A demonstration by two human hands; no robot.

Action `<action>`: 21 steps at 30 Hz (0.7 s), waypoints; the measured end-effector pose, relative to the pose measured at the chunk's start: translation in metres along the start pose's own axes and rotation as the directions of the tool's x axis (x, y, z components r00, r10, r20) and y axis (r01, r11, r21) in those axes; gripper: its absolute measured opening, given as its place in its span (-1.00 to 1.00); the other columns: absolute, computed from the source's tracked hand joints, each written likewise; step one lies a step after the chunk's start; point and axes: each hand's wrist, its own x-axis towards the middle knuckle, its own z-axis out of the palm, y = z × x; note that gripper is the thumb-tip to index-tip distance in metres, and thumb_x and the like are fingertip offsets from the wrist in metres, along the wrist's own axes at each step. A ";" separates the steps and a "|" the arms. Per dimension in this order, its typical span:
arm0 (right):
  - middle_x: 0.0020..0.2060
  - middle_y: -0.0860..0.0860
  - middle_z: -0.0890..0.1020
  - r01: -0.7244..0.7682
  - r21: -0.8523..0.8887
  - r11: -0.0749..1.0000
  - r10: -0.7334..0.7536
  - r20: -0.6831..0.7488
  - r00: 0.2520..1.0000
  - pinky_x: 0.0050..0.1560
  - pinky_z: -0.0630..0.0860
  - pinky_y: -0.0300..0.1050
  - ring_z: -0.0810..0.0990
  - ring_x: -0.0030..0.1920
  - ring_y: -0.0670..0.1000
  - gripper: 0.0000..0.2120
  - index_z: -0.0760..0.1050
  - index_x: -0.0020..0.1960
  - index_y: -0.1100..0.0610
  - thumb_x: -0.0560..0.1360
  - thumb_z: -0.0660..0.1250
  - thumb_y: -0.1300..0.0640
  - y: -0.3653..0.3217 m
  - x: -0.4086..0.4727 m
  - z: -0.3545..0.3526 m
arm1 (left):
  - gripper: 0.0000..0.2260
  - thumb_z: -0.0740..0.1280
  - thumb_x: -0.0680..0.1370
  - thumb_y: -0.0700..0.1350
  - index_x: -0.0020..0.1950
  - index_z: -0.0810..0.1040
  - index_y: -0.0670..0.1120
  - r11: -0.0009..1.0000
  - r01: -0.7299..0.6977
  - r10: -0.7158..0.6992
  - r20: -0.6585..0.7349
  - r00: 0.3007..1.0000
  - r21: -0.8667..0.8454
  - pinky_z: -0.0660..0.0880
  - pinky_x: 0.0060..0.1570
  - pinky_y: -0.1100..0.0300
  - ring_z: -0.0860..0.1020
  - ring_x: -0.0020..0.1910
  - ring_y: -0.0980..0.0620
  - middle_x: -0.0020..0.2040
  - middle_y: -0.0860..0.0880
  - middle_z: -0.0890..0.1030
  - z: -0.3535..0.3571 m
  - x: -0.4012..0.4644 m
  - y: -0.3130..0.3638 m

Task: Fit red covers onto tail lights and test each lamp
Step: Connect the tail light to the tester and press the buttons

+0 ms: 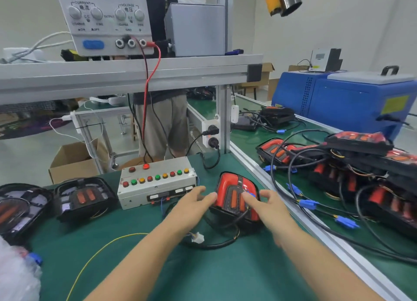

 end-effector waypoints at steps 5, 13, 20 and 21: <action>0.19 0.18 0.59 -0.183 0.139 0.973 0.167 0.125 0.978 0.30 0.46 0.12 0.57 0.19 0.18 -0.22 0.43 0.29 0.26 0.26 0.58 -0.17 -0.002 0.007 -0.006 | -0.81 0.18 0.64 -0.08 0.05 0.57 -0.08 0.980 0.068 -0.051 0.093 0.994 -0.187 0.43 -0.24 0.22 0.64 -0.20 0.03 -0.12 0.02 0.68 0.020 0.004 0.007; 0.05 0.03 0.69 -0.053 0.380 0.924 -0.020 0.187 0.982 0.13 0.59 0.13 0.66 0.08 0.09 -0.65 0.51 0.18 -0.02 0.44 0.47 -0.03 0.004 -0.009 -0.004 | -0.81 0.16 0.65 -0.13 0.11 0.56 -0.06 0.962 -0.018 0.075 0.201 0.977 -0.273 0.49 0.02 0.12 0.66 -0.07 0.03 -0.09 -0.02 0.71 0.023 0.001 0.000; -0.08 0.11 0.70 0.273 0.446 0.852 -0.333 0.060 0.941 -0.31 0.63 -0.09 0.66 -0.24 0.02 -0.77 0.53 0.13 0.08 0.49 0.41 0.09 -0.055 -0.026 -0.057 | -0.74 0.15 0.65 -0.17 0.27 0.53 -0.14 0.971 -0.149 0.106 -0.224 0.969 -0.185 0.33 -0.01 0.30 0.53 0.16 0.01 0.15 -0.16 0.59 0.016 0.012 -0.015; -0.01 0.15 0.69 0.328 0.456 0.827 -0.387 0.038 0.921 -0.29 0.64 -0.07 0.67 -0.19 0.05 -0.72 0.51 0.18 0.10 0.50 0.40 0.10 -0.068 -0.029 -0.068 | -0.77 0.20 0.63 -0.14 0.25 0.53 -0.01 0.962 -0.201 0.132 -0.327 0.936 -0.187 0.29 0.12 0.26 0.45 0.21 0.04 0.24 -0.02 0.52 0.017 0.002 -0.011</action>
